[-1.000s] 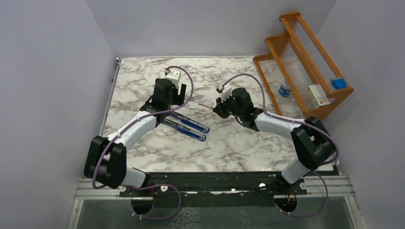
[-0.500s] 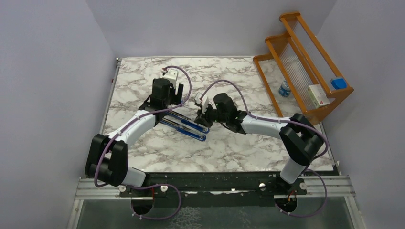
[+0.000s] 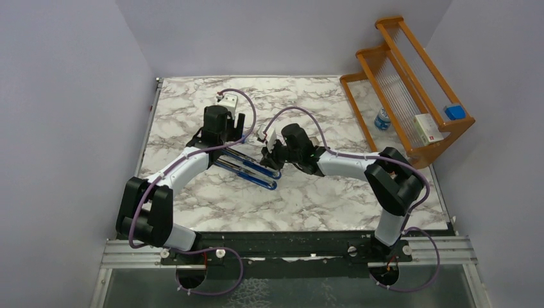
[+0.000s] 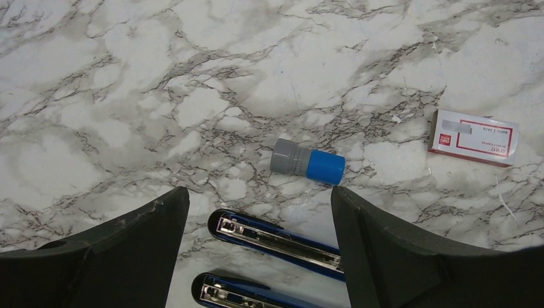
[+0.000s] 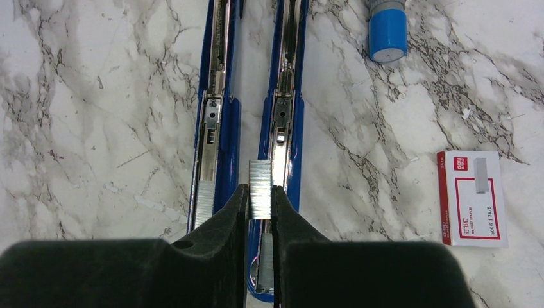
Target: Load the staples into the stapler
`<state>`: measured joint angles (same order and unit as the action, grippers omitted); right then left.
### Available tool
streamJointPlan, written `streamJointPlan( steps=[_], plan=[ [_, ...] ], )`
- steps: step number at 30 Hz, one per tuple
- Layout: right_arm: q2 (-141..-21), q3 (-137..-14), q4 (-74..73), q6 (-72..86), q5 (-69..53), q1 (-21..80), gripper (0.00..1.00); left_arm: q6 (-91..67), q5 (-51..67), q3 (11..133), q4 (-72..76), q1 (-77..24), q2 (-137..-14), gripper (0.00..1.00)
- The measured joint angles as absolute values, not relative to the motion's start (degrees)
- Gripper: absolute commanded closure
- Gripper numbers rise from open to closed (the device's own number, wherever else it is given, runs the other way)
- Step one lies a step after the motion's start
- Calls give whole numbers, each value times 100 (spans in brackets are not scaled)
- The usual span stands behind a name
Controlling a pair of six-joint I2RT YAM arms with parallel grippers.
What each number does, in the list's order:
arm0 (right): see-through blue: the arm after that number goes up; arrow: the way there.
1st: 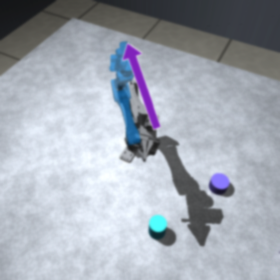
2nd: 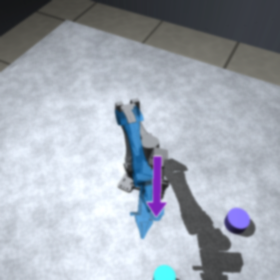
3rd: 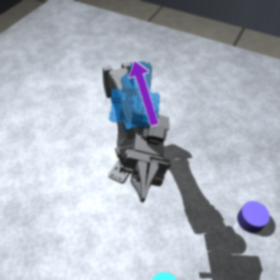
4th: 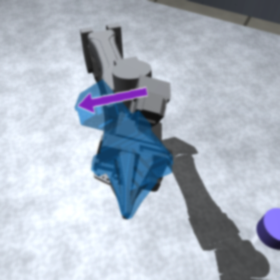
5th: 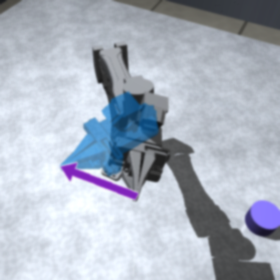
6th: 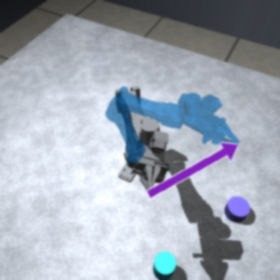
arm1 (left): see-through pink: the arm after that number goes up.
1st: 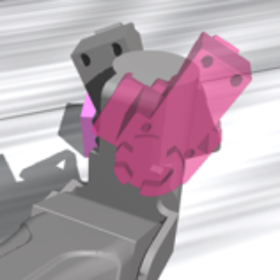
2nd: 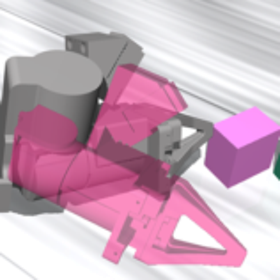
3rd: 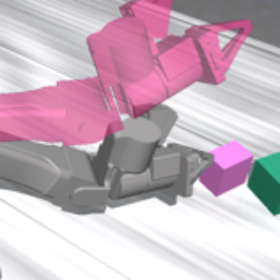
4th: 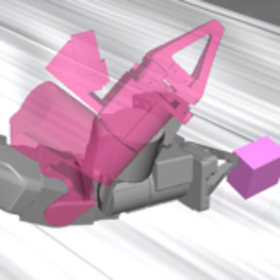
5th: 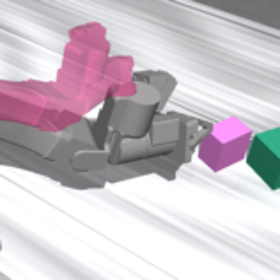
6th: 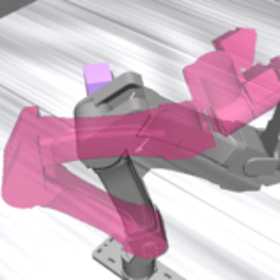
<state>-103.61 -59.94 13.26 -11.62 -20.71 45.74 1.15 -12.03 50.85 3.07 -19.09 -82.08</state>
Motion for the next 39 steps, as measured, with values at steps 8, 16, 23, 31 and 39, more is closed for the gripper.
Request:
streamJointPlan(
  steps=[8, 16, 23, 31, 39],
  plan=[
    [-10490, -6071, 1262, -1153, -2014, 4574, 99, 117, -1205, 5068, 307, -1881, -8221, 17],
    [-10567, -6090, 1076, -1140, -1881, 4574, 99, 137, -1208, 5054, 307, -1879, -8230, 17],
    [-10589, -6163, 1013, -1116, -1798, 4574, 99, 141, -1208, 5054, 309, -1879, -8246, 18],
    [-10589, -6187, 993, -1033, -1717, 4576, 99, 141, -1208, 5054, 307, -1870, -8246, 18],
    [-10586, -6189, 969, -860, -1267, 4705, 99, 141, -1208, 5054, 309, -1870, -8246, 18]
  ],
)
